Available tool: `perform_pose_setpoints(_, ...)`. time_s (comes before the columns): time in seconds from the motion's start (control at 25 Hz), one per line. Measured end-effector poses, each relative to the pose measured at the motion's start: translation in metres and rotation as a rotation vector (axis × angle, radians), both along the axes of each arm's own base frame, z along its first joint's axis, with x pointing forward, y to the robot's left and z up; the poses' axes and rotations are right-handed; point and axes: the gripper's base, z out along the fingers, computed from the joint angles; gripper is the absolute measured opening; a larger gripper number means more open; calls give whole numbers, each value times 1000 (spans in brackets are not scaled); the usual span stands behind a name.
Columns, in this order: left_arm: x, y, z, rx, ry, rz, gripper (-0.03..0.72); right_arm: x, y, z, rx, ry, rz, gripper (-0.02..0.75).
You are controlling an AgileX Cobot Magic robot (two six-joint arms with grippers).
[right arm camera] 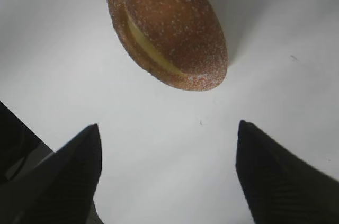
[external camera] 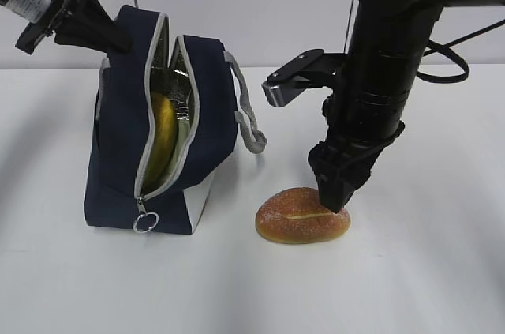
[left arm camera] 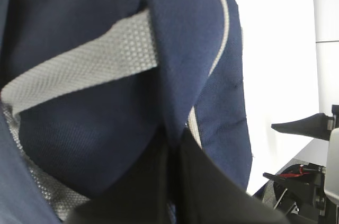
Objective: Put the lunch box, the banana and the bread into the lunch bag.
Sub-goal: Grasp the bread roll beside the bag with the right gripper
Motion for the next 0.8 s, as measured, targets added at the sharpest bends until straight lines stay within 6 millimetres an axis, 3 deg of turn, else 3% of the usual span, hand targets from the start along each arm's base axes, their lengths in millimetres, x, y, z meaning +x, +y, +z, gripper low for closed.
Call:
perform_pose_setpoints(0.16, 0, 0, 0, 1, 0, 0, -3, 0, -1, 0, -9, -6, 34, 583)
perform_pose_setpoints(0.48, 0, 0, 0, 1, 0, 0, -3, 9, 3, -2, 8, -98, 349, 605)
perform_pose_setpoints(0.8, 0, 0, 0, 2, 0, 0, -3, 20, 11, -40, 7, -38, 377, 657)
